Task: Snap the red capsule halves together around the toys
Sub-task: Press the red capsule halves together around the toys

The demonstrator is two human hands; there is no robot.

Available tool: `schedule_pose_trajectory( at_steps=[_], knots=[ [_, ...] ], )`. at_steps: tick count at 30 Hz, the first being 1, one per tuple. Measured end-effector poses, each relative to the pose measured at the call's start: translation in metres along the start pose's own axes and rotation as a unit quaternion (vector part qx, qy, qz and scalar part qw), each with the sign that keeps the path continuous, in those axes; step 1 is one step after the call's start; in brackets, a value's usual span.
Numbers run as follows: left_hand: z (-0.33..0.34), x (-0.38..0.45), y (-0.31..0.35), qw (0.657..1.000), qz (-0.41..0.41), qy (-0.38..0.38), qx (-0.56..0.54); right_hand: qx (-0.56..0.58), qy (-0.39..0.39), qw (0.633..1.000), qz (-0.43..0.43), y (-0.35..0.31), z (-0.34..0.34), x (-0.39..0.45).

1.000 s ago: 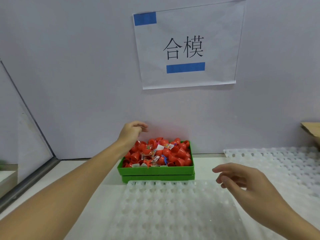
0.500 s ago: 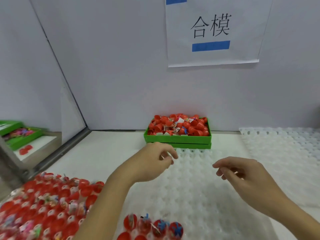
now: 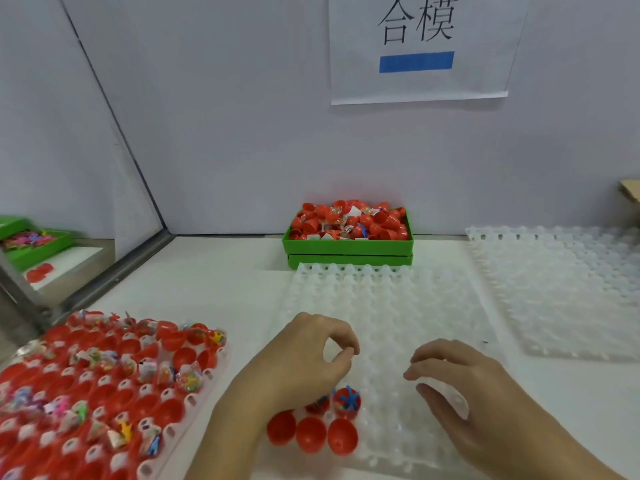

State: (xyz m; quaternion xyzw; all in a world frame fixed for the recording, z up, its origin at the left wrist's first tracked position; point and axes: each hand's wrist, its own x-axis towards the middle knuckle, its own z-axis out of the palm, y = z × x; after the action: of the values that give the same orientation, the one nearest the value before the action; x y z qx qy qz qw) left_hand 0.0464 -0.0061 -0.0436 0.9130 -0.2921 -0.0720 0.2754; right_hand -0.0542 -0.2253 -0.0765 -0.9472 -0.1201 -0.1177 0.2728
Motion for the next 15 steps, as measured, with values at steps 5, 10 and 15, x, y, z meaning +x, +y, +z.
schedule_pose_trajectory(
  at_steps=[5, 10, 15],
  knots=[
    [-0.003, -0.012, 0.001, 0.997, -0.038, -0.062, 0.025, 0.004, 0.004, 1.000, 0.016, 0.000, 0.000, -0.004],
    [0.002, -0.017, 0.010, 0.994, -0.030, -0.081, 0.070, -0.003, 0.000, 1.000, 0.021, 0.001, 0.001, -0.004],
    [0.004, -0.018, 0.017, 0.990, -0.042, -0.082, 0.110, -0.005, 0.003, 1.000, 0.020, 0.005, 0.002, -0.005]
  ],
)
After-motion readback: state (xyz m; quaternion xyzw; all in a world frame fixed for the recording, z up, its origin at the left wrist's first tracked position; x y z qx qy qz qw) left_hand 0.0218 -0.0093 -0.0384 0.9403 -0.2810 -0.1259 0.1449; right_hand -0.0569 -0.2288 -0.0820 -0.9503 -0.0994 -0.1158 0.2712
